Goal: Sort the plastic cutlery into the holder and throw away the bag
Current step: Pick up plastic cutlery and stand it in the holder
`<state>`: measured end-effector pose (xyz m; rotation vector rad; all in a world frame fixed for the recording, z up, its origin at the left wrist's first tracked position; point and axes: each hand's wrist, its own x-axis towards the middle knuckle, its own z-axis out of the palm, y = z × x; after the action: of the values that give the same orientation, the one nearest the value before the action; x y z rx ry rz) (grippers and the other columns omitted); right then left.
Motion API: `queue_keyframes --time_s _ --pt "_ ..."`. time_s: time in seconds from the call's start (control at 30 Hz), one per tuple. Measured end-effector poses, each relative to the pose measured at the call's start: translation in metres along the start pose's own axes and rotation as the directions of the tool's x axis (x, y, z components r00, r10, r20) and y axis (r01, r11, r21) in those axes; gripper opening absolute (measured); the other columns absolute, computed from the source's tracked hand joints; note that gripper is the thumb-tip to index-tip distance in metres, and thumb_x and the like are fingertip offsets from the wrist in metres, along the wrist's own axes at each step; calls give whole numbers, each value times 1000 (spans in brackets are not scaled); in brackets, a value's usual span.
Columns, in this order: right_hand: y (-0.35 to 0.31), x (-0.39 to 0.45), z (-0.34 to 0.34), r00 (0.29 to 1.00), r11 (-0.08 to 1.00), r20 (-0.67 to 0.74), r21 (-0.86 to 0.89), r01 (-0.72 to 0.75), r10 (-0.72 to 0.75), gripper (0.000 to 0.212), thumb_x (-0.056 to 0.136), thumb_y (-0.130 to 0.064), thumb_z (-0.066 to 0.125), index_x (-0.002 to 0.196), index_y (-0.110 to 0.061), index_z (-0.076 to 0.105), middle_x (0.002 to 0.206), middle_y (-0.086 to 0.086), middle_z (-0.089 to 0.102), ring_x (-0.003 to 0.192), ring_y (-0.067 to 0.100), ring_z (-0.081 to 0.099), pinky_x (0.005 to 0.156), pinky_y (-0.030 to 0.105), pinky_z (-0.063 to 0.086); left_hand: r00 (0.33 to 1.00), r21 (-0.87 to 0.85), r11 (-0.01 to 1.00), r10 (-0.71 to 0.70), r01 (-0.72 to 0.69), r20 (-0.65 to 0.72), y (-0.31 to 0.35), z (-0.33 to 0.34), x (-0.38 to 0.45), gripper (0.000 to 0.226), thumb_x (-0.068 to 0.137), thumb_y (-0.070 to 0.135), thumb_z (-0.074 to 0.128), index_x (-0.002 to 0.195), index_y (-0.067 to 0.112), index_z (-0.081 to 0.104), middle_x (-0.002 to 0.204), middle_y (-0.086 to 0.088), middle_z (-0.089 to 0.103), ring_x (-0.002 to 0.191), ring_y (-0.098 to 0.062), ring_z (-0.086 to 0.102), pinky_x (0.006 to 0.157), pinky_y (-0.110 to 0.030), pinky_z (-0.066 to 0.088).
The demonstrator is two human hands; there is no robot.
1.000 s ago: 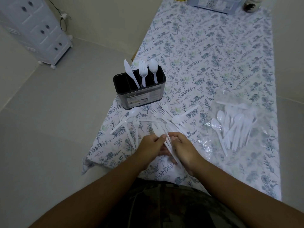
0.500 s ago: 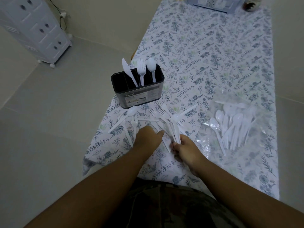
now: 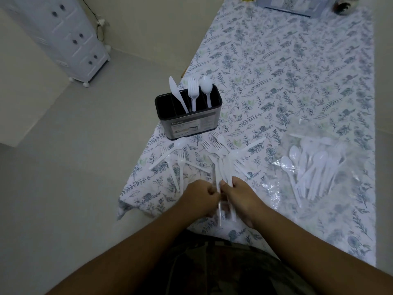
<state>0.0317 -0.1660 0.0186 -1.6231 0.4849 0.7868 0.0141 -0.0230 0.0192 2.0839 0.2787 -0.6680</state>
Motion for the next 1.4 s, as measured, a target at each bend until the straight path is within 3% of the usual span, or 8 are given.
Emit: queue_keyframes --time_s 0.1,0.2,0.33,0.6,0.8,1.03,1.27,1.4 --pt "1 0 5 999 1000 36 -20 -1 1 34 100 -33 63 86 -4 50 99 35 61 82 32 64 73 55 63 994 106 989 107 -107 9 1 -1 -1 29 88 20 58 66 3 60 59 -14 63 48 -15 56 50 -27 47" --pt "-2 -1 4 999 996 36 81 -42 39 28 103 -21 59 82 -12 42 90 25 64 79 30 67 63 46 60 981 97 994 75 -58 -179 -2 -8 8 35 86 30 58 57 16 44 51 -1 43 47 -11 37 48 -26 33" --pt "1 -1 -2 999 999 10 2 -34 34 30 104 -22 55 111 7 48 88 20 65 59 18 61 48 32 43 928 84 995 -14 49 -373 -4 -24 32 17 93 31 57 98 18 47 71 1 57 61 -12 54 52 -26 39" --pt "2 -3 -15 999 999 22 38 30 -30 10 98 3 56 108 5 61 83 13 64 64 15 60 58 21 52 956 317 946 35 61 -290 -14 -13 49 23 96 27 55 98 5 58 95 -11 60 89 -26 59 69 -30 42" --pt "2 1 -16 998 974 -30 222 -54 63 18 99 -2 55 116 0 60 89 15 60 64 19 51 56 34 48 954 221 972 -6 76 -301 -20 -11 36 9 82 15 59 85 10 52 81 -6 57 73 -22 55 61 -32 45" --pt "0 2 -10 999 985 -22 167 -44 49 16 99 -3 53 113 -5 60 91 15 65 74 22 59 59 33 52 988 -6 1000 -1 0 -153 -9 4 7 15 75 18 66 84 19 54 76 -4 65 66 -23 69 62 -43 60" --pt "3 -3 -9 999 991 -15 130 -37 39 9 100 -15 63 96 -7 65 94 18 75 85 30 74 68 38 59 986 -4 986 164 -164 -7 -5 20 -6 15 78 14 68 80 17 54 75 -9 65 63 -16 58 63 -35 50" --pt "7 1 -17 995 995 -84 91 -37 45 13 99 -10 60 105 1 62 89 24 72 79 42 72 72 51 62 986 40 986 161 -160 -40 -4 18 0 11 83 24 67 81 19 57 71 -1 64 60 -11 56 55 -23 44"
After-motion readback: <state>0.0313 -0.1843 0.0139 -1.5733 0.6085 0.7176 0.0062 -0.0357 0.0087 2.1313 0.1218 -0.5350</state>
